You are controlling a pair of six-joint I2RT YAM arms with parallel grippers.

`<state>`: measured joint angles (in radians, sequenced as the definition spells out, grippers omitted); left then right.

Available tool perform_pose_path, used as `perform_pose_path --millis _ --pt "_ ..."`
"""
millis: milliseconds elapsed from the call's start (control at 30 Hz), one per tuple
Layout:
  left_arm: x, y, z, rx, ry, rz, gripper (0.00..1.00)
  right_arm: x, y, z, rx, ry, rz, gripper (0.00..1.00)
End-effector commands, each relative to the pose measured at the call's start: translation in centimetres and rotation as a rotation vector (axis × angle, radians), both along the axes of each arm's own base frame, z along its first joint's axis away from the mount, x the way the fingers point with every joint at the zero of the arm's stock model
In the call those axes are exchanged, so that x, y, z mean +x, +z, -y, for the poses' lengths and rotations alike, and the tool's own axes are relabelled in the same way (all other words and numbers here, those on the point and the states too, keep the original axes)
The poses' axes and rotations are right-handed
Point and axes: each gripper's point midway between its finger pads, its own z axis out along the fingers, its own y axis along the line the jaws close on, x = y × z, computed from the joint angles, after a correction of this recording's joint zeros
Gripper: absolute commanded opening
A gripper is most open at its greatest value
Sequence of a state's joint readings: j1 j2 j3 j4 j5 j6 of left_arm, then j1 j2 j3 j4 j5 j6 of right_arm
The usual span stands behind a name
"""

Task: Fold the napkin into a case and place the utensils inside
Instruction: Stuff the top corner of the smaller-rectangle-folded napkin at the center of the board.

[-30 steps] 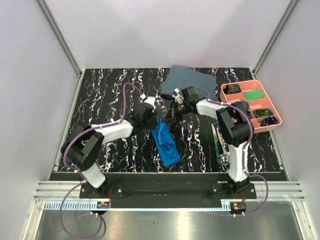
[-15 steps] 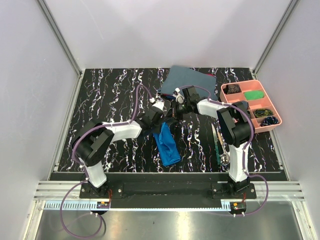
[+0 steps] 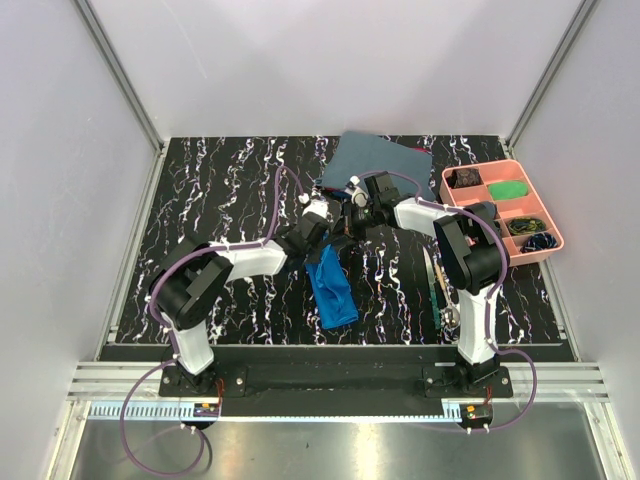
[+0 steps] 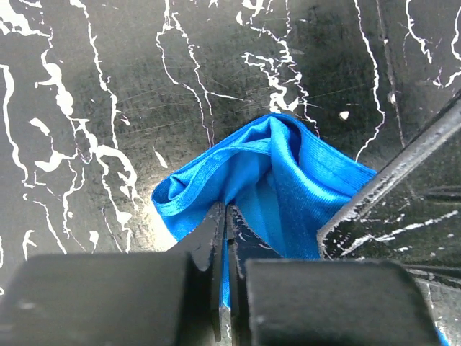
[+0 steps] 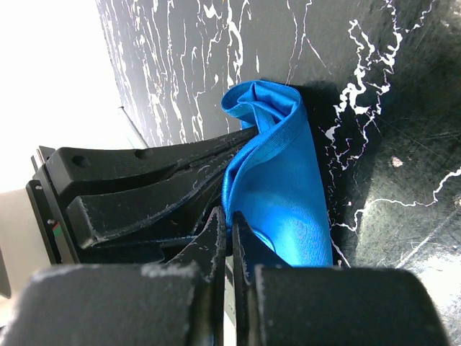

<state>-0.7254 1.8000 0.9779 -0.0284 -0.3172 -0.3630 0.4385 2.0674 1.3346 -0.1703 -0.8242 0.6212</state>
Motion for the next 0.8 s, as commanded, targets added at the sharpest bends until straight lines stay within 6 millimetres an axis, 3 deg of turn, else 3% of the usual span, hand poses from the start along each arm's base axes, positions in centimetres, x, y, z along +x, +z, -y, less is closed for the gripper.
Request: perform_pose_path --millis 0,200,400,767 --pt "0.8 2.9 0.1 -0.038 0.016 0.071 0.0 -0.5 1.0 0.2 0.02 0.026 0.003 0.0" --pt "0.9 5.2 0.8 -0.125 0.003 0.071 0.0 -0.6 0.3 0.1 0.012 0.036 -0.012 0.0" --pt "0.1 5.4 1.7 -0.211 -0.026 0.005 0.0 -0.1 -0.7 -0.7 0.004 0.032 -0.032 0.0" --pt "-0.2 5.3 1.7 -0.293 0.003 -0.038 0.0 -0.3 -2.3 -4.4 0.045 0.035 -0.097 0.0"
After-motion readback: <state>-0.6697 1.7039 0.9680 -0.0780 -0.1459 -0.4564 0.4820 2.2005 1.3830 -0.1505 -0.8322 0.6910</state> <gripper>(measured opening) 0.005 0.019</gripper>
